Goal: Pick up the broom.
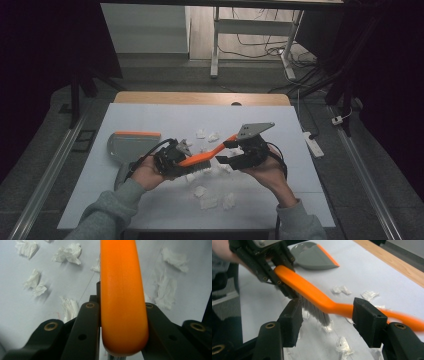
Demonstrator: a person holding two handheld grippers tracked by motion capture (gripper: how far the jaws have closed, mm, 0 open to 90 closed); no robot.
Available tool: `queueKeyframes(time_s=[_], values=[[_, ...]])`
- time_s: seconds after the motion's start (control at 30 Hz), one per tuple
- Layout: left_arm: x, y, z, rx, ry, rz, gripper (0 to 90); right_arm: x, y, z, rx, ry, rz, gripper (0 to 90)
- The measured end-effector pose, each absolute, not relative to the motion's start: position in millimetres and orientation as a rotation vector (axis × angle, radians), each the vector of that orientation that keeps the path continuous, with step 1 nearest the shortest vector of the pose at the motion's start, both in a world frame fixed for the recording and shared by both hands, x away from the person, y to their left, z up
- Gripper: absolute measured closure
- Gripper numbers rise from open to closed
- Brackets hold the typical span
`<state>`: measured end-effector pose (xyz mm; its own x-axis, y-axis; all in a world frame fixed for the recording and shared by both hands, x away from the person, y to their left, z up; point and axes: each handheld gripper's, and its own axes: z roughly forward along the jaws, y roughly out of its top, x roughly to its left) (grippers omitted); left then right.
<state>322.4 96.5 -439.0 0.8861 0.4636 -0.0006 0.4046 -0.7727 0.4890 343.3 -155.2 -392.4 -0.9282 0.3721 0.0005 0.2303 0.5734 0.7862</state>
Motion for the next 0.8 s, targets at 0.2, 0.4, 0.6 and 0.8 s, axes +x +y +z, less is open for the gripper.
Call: queueKeyframes(time_s=[0.2,0.4,0.6,0.8], values=[[319.3,82.8,-437.4,2.623,0.531,0.138,78.2,343.6,-147.4,-395.5,0.455,2.680,1.179,39.1],[316.0,73.2,-439.9,2.651,0.469,0.109,78.2,344.6,-139.4,-406.3,0.361,2.782,1.067,38.9],[316.2,72.2,-439.2,2.667,0.428,0.084,78.2,344.8,-132.5,-416.7,0.275,2.875,0.926,42.2],[313.7,69.3,-437.0,2.681,0.374,0.068,78.2,342.4,-125.3,-425.2,0.203,2.918,0.824,46.7]])
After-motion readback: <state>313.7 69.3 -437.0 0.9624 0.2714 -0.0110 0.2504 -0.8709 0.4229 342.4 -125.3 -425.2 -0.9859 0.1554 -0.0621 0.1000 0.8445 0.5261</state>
